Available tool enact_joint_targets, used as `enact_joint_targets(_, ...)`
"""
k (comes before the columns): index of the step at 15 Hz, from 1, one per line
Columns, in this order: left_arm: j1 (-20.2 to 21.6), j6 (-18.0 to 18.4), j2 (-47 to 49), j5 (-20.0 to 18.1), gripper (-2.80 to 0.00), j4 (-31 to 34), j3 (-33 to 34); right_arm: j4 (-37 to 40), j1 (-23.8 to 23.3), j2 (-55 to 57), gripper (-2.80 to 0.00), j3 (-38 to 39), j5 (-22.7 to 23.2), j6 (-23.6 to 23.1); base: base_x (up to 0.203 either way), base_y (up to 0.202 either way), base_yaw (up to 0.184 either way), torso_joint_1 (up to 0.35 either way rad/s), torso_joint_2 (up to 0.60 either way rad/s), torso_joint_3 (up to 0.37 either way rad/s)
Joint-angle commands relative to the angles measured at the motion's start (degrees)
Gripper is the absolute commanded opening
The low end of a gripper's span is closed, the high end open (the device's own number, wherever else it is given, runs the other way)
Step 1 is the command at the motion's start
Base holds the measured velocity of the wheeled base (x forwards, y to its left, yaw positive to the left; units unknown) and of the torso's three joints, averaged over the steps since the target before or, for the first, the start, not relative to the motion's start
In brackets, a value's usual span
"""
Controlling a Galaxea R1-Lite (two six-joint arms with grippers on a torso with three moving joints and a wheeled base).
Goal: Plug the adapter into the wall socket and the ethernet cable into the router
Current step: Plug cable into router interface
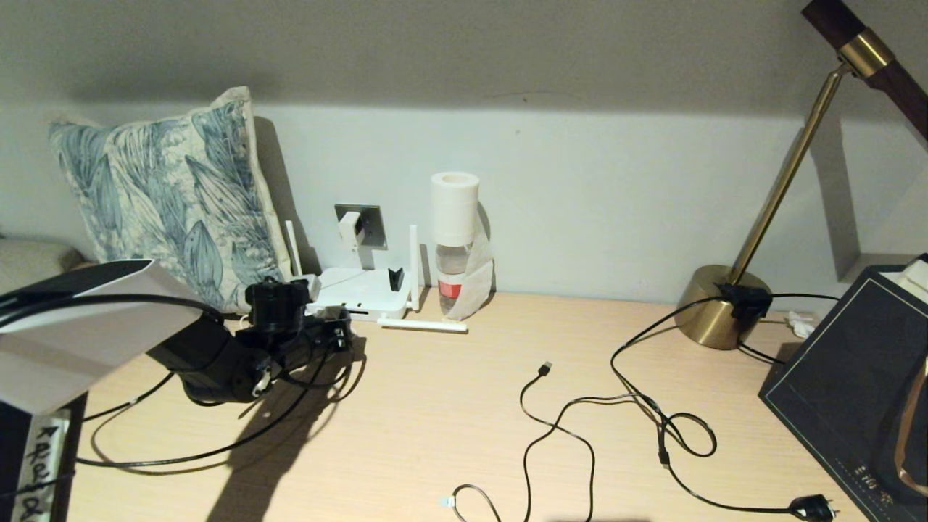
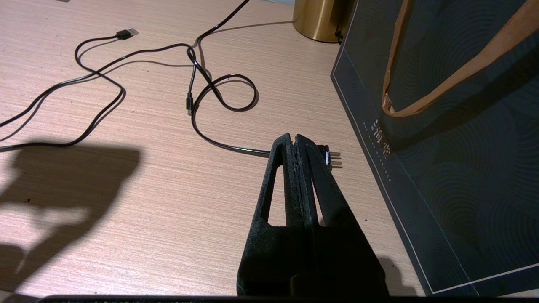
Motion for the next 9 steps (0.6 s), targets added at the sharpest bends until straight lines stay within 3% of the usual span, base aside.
enact_joint_targets(1,0.0,0.0,-0.3,0.0,-2.8,-0.3,0.1,0.1,0.0,0.1,-2.8,0.0,0.0,0.0,0.0,0.0,0.0,0.0,0.0,0.0)
enact_joint_targets(9,0.0,0.0,0.1,0.0,-2.8,-0.3,-0.4,0.0,0.0,0.1,-2.8,0.0,0.0,0.0,0.0,0.0,0.0,0.0,0.0,0.0)
